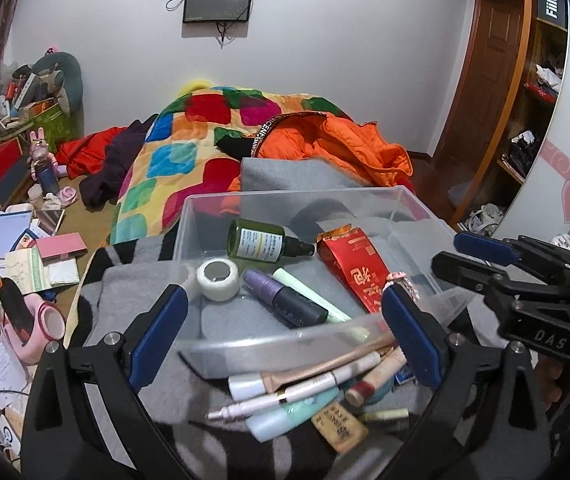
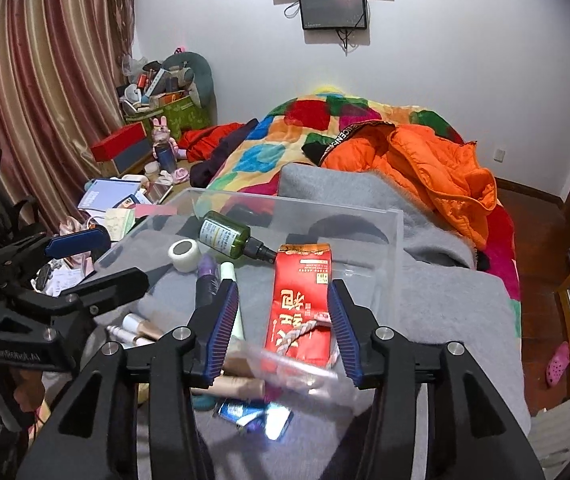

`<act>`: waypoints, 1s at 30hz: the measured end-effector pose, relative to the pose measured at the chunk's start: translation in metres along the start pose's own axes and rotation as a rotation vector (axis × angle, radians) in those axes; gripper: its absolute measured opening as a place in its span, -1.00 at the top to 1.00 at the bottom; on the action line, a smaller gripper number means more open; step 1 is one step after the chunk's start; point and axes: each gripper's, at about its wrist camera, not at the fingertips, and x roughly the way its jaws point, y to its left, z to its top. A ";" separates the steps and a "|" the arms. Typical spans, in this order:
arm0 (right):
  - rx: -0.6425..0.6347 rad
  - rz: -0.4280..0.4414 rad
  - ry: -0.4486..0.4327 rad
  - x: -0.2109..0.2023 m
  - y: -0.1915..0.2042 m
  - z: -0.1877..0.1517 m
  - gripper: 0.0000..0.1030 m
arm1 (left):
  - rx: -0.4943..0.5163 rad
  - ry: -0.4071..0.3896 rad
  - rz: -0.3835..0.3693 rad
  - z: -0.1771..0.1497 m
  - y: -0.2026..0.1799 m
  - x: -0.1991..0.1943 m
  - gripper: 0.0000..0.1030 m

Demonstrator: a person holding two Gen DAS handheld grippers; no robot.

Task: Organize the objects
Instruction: 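Withdraw both tools from the box and reach toward the eraser and small items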

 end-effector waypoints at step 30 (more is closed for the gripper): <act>-0.017 0.160 0.147 -0.001 0.038 -0.081 0.15 | -0.105 0.166 -0.154 -0.089 -0.011 0.002 -0.15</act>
